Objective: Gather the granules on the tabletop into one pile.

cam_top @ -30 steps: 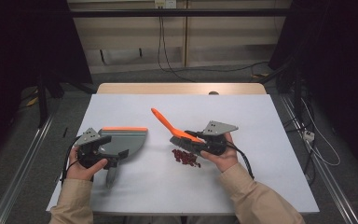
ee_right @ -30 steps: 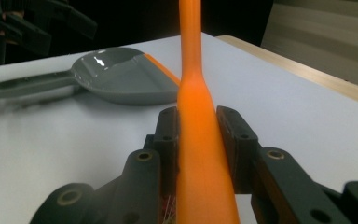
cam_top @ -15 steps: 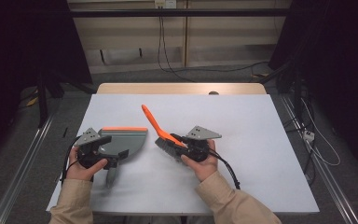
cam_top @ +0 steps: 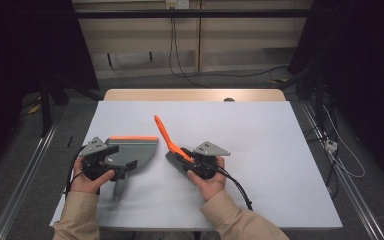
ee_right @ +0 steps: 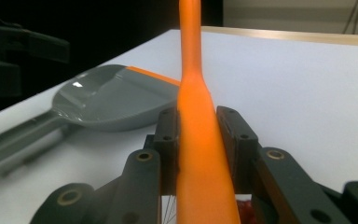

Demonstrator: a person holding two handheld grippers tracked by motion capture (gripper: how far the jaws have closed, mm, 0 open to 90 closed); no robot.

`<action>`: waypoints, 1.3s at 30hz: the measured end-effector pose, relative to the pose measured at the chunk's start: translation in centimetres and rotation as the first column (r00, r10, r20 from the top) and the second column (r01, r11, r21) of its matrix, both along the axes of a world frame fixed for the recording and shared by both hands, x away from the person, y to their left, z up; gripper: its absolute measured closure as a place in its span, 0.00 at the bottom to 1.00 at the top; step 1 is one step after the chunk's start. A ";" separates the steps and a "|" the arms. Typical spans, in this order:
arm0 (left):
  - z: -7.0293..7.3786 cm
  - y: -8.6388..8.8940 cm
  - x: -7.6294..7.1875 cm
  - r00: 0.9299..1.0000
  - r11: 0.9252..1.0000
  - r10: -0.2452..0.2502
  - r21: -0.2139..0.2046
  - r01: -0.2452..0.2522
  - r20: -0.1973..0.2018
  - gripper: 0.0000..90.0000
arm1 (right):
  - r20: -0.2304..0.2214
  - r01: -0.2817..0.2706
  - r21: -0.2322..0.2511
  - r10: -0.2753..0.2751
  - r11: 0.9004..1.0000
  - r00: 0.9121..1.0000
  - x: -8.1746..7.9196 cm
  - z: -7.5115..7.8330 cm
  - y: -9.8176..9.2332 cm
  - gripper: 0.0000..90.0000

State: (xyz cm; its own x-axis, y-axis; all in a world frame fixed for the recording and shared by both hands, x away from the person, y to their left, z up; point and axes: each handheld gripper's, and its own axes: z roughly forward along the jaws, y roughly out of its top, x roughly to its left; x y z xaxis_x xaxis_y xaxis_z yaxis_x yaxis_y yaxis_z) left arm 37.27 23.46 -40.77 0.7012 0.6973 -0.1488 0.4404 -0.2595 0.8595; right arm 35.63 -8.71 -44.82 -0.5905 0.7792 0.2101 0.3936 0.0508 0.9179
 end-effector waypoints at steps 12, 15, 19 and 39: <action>0.0 -0.1 0.0 1.000 1.000 0.000 0.004 0.000 0.001 0.05 | -0.023 0.090 0.003 -0.090 0.996 0.996 -0.9 0.0 -2.8 0.79; 0.0 -0.1 0.0 1.000 1.000 0.001 0.001 -0.001 0.002 0.05 | -0.022 0.097 0.002 -0.097 0.995 0.995 -1.2 0.0 -3.1 0.79; 0.1 -0.1 0.0 1.000 1.000 0.001 0.001 -0.001 0.001 0.05 | -0.019 0.060 0.024 -0.059 0.998 0.998 -1.0 0.0 -3.2 0.79; 0.1 -0.2 0.0 1.000 1.000 -0.005 0.004 0.005 0.000 0.05 | 0.080 0.127 -0.035 -0.124 0.991 0.989 -1.6 1.4 -8.5 0.79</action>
